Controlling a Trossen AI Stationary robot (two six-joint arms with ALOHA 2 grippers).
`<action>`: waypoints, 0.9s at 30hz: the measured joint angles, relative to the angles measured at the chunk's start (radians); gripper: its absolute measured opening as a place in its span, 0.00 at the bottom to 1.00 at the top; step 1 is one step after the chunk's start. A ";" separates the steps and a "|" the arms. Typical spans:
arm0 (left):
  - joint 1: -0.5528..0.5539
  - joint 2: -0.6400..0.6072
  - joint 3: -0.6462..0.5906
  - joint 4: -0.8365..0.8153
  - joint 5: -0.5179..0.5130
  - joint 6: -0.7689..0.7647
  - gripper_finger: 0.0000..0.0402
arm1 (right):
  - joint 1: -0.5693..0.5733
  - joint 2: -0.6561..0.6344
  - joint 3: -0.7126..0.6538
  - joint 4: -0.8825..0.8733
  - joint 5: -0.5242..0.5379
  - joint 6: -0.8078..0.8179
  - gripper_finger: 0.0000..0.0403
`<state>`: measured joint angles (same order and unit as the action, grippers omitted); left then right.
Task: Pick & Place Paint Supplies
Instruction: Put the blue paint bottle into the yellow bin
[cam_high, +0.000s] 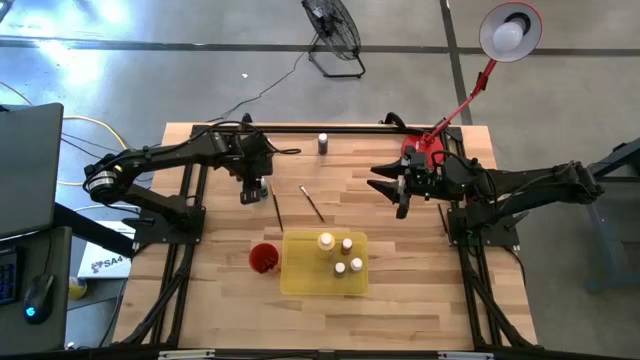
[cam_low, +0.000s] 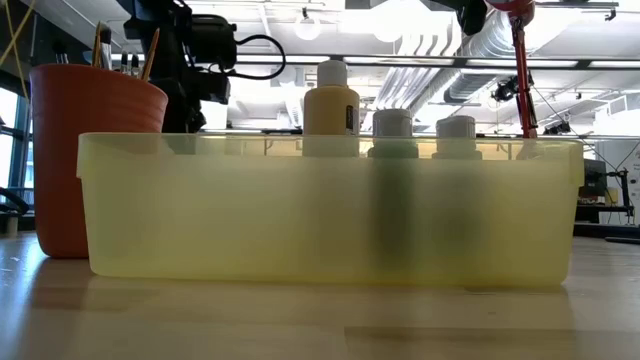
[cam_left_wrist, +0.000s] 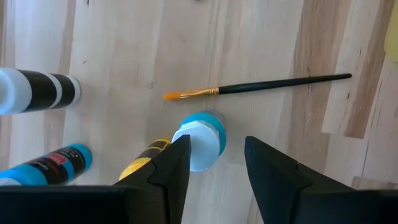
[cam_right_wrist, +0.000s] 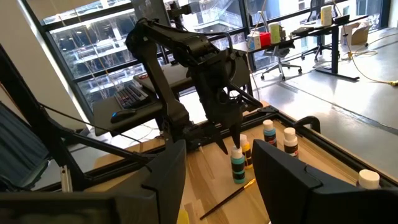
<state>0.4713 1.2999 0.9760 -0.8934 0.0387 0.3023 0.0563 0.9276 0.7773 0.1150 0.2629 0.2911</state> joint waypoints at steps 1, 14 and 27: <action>0.000 0.000 0.000 -0.001 0.000 -0.010 0.37 | 0.000 0.000 0.000 0.000 0.000 0.000 0.43; 0.000 -0.015 0.000 -0.047 0.073 -0.091 0.37 | 0.000 0.000 0.000 -0.015 0.000 0.000 0.43; 0.000 -0.022 0.122 -0.086 0.035 -0.077 0.37 | 0.000 0.000 0.000 -0.034 0.000 0.000 0.43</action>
<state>0.4709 1.2778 1.0978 -0.9799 0.0737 0.2249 0.0563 0.9276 0.7775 0.0811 0.2624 0.2909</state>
